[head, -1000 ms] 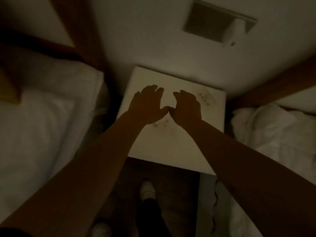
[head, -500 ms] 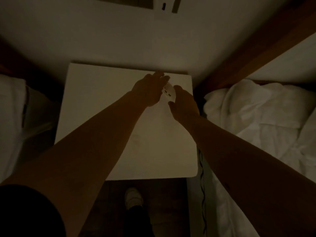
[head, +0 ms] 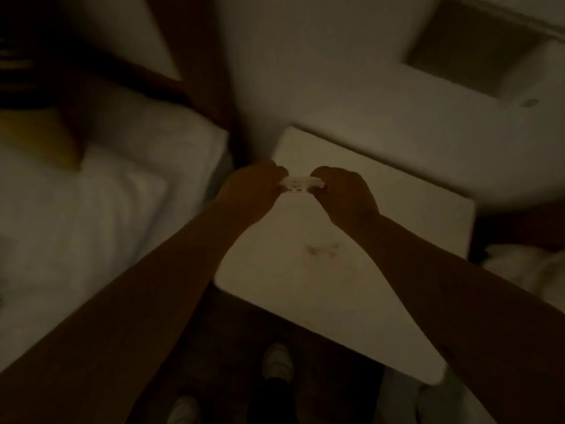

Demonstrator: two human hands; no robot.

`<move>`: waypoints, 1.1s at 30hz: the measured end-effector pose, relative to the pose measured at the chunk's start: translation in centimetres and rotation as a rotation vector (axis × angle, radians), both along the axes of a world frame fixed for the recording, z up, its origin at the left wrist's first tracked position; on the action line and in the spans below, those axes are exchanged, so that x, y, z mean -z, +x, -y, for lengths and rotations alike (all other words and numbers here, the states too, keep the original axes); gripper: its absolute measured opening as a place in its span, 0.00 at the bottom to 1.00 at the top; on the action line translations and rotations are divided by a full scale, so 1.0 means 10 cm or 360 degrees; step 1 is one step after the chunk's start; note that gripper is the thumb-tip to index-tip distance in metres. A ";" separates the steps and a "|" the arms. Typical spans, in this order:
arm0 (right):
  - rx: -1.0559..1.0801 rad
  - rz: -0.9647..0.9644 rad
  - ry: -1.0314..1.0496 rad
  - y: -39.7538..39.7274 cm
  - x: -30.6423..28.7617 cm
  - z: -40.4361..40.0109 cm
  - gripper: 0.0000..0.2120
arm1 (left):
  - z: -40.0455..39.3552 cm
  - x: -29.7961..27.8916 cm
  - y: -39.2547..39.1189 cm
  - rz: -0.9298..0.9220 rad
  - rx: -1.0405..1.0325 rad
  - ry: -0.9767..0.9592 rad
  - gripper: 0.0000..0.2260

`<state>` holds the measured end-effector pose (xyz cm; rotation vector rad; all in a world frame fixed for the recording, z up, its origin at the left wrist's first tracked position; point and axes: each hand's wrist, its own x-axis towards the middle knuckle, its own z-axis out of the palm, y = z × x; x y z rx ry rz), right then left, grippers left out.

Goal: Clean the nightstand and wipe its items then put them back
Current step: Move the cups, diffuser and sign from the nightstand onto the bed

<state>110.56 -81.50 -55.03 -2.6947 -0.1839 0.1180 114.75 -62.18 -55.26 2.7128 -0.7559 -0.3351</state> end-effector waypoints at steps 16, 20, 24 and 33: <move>-0.1001 0.0059 0.0191 0.25 -0.28 -4.00 0.11 | -3.94 -0.69 -0.78 -0.0036 -0.0993 0.0406 0.10; -0.0972 0.0032 0.0120 0.22 -0.10 -4.33 0.13 | -4.18 -0.52 -0.79 0.0024 -0.0921 0.0637 0.08; -0.0970 -0.0043 0.0069 0.26 0.08 -4.37 0.13 | -4.11 -0.40 -0.68 -0.0111 -0.0853 0.0851 0.08; -0.0904 -0.0201 0.0024 0.34 0.18 -4.39 0.13 | -4.08 -0.33 -0.59 -0.0280 -0.0750 0.0974 0.15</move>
